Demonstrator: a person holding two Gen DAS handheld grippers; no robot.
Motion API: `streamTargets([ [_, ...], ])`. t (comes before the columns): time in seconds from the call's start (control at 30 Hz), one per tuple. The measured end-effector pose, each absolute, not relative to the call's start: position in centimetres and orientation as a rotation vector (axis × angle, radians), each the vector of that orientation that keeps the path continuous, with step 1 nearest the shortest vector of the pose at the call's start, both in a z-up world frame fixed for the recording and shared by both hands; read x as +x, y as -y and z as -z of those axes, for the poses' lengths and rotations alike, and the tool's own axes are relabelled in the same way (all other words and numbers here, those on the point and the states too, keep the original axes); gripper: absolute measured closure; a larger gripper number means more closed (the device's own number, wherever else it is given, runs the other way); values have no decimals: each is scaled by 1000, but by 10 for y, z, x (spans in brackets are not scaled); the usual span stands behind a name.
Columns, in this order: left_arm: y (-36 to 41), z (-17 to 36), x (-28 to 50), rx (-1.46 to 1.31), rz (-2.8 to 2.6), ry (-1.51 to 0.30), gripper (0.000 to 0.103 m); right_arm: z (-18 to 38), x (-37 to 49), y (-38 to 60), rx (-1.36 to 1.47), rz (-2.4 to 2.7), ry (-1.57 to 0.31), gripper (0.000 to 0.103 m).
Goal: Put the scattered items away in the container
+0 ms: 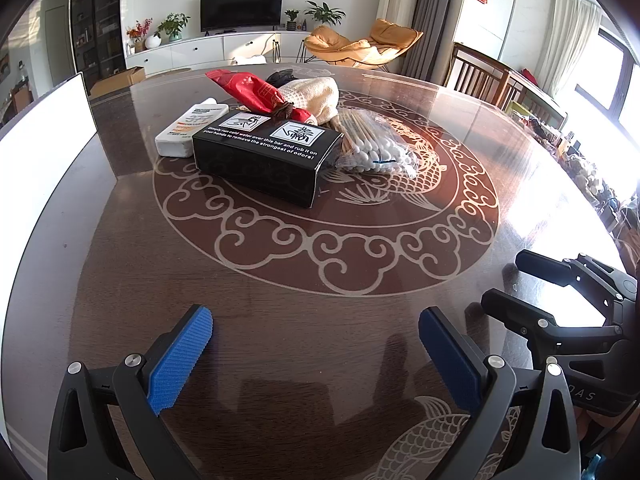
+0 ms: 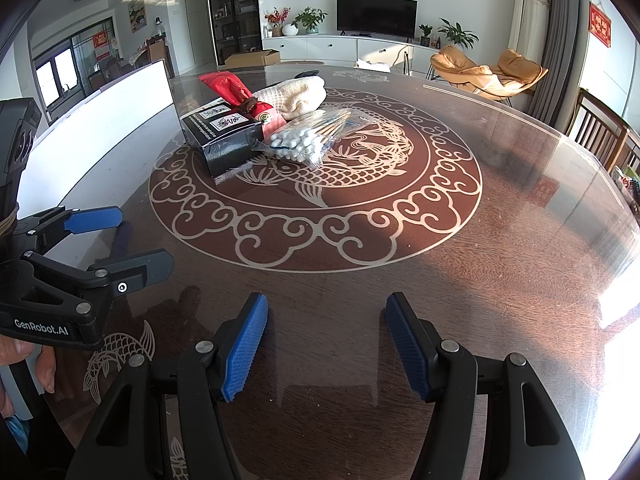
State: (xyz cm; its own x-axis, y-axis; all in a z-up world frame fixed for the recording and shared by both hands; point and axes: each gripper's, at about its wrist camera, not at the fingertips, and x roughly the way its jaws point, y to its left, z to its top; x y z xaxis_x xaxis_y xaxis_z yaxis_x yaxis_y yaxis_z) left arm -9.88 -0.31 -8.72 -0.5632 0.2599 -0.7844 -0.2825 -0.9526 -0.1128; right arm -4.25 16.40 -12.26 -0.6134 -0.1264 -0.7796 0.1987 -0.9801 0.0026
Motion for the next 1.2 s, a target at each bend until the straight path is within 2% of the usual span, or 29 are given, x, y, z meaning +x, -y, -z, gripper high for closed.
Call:
streamTargets([
  [0.37, 3, 88, -99, -1269, -2536, -44, 0, 123, -42, -164, 1279, 2667, -125, 40],
  [0.53, 0, 89, -97, -1292, -2535, -104, 0, 123, -43, -163, 1279, 2667, -125, 40],
  [0.63, 1, 91, -97, -1326, -2540, -200, 0, 123, -43, -164, 1279, 2667, -125, 40],
  [0.8, 24, 91, -96, -1345, -2578, -145, 0, 122, -49, -163, 1312, 2636, -134, 40],
  [0.9, 29, 90, -94, -1328, -2587, -104, 0, 115, -77, -165, 1339, 2587, -43, 40],
  [0.97, 23, 91, -93, -1342, -2601, -160, 0, 100, -102, -162, 1292, 2602, -2, 40],
  [1.07, 22, 91, -93, -1341, -2604, -154, 0, 81, -151, -150, 1248, 2637, -7, 40],
  [1.2, 22, 91, -94, -1341, -2604, -155, 0, 88, -218, -136, 1395, 2635, 47, 40],
])
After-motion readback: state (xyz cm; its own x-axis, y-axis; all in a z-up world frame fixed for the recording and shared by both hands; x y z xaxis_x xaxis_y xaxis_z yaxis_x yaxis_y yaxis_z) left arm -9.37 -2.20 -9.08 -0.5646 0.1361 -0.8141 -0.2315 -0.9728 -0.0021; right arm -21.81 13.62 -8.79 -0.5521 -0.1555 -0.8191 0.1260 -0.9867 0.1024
